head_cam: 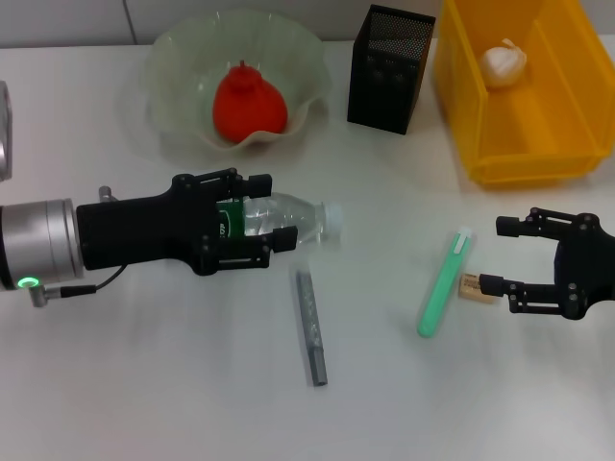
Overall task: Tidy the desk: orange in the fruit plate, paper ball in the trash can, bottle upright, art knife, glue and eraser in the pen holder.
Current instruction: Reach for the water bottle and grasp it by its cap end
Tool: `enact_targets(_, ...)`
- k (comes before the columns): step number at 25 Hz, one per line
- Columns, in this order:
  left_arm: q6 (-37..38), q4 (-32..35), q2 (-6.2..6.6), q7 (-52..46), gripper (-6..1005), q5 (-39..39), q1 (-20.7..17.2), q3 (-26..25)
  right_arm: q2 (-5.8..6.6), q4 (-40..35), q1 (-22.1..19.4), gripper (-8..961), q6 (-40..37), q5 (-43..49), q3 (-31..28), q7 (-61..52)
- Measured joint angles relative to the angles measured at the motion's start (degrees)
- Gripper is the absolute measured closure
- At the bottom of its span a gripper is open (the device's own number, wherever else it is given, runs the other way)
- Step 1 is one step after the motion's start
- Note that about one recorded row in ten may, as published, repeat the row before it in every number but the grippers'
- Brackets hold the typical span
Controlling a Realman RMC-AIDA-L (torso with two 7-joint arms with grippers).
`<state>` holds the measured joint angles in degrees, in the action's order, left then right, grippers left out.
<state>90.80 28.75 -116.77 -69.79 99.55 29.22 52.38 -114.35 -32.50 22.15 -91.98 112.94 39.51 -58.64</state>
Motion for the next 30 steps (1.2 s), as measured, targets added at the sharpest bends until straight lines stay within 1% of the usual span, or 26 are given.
enact_targets(2, -0.11, 0.82, -0.08, -0.77, 187, -0.07, 0.43, 0.0, 0.0, 0.02, 0.0, 165, 0.14, 0.01, -0.01, 0.0)
enact_targets(3, -0.18, 3.38, -0.52, -3.72, 187, -0.11, 1.53, 0.12, -0.08, 0.04, 0.0, 165, 0.41, 0.01, -0.09, 0.01)
enact_targets(4, -0.18, 3.38, -0.52, -3.72, 187, -0.11, 1.53, 0.12, -0.08, 0.04, 0.0, 165, 0.41, 0.01, -0.09, 0.01)
enact_targets(6, -0.41, 6.62, -0.7, -8.24, 187, 0.36, 3.49, 0.61, -0.16, 0.05, -0.01, 165, 0.74, 0.01, -0.23, 0.01)
enact_targets(7, -0.71, 8.65, -0.56, -11.9, 187, 1.46, 5.81, 0.85, -0.18, 0.06, 0.0, 165, 0.95, 0.01, -0.24, 0.0)
enact_targets(8, -0.82, 9.35, -0.45, -13.42, 187, 2.06, 6.88, 0.89, -0.18, 0.06, 0.01, 165, 1.14, 0.01, -0.22, -0.01)
enact_targets(10, -1.25, 10.94, -0.01, -17.53, 187, 4.54, 10.26, 0.85, -0.18, 0.07, 0.07, 165, 1.43, 0.01, -0.07, -0.15)
enact_targets(11, -1.86, 12.76, 0.41, -22.16, 187, 9.27, 14.41, 0.94, -0.18, 0.07, 0.12, 165, 1.48, 0.01, -0.05, -0.33)
enact_targets(12, -1.86, 12.76, 0.41, -22.16, 187, 9.27, 14.41, 0.94, -0.18, 0.07, 0.12, 165, 1.48, 0.01, -0.05, -0.33)
enact_targets(13, -2.21, 14.96, 0.19, -25.86, 186, 15.26, 18.03, 1.0, -0.18, 0.02, 0.13, 165, 1.48, 0.01, -0.06, -0.53)
enact_targets(14, -2.21, 14.96, 0.19, -25.86, 186, 15.26, 18.03, 1.0, -0.18, -0.06, 0.13, 165, 1.48, 0.01, -0.06, -0.72)
enact_targets(15, -2.43, 16.21, -0.24, -27.38, 186, 18.47, 19.66, 0.99, -0.18, -0.15, 0.12, 165, 1.48, 0.01, -0.07, -0.92)
enact_targets(16, -2.77, 18.25, -1.15, -29.81, 186, 25.27, 22.64, 1.21, -0.18, -0.3, 0.06, 165, 1.47, 0.01, -0.08, -1.19)
enact_targets(17, -2.77, 18.25, -1.15, -29.81, 186, 25.27, 22.64, 1.21, -0.18, -0.3, 0.06, 165, 1.47, 0.01, -0.08, -1.19)
enact_targets(18, -2.94, 18.73, -1.45, -30.85, 186, 28.1, 23.87, 1.55, -0.18, -0.38, 0.04, 165, 1.47, 0.01, -0.16, -1.31)
enact_targets(20, -2.94, 18.73, -1.45, -30.85, 187, 28.1, 23.87, 1.55, -0.18, -0.41, 0.0, 165, 1.47, 0.01, -0.21, -1.43)
enact_targets(21, -4.3, 18.93, -1.91, -35.01, 187, 35.03, 28.11, 6.61, -0.17, -0.44, 0.0, 165, 1.5, 0.01, -0.28, -1.75)
enact_targets(25, -4.75, 18.95, -1.94, -35.55, 186, 35.43, 28.39, 7.57, -0.18, -0.46, 0.0, 165, 1.79, 0.01, -0.34, -1.96)
enact_targets(26, -5.97, 19.1, -2.0, -36.73, 186, 36.06, 28.79, 9.92, -0.17, -0.46, 0.0, 165, 1.88, 0.03, -0.35, -1.96)
enact_targets(27, -5.97, 19.1, -2.0, -36.73, 186, 36.06, 28.79, 9.92, -0.17, -0.46, 0.0, 165, 1.88, 0.03, -0.35, -1.96)
enact_targets(28, -10.23, 19.06, -2.1, -40.05, 186, 37.3, 29.17, 17.45, -0.17, -0.46, 0.0, 165, 1.9, 0.04, -0.43, -1.97)
enact_targets(30, -13.53, 17.41, -2.37, -41.93, 187, 38.01, 29.78, 21.23, -0.18, -0.46, 0.0, 165, 1.9, 0.05, -0.45, -1.97)
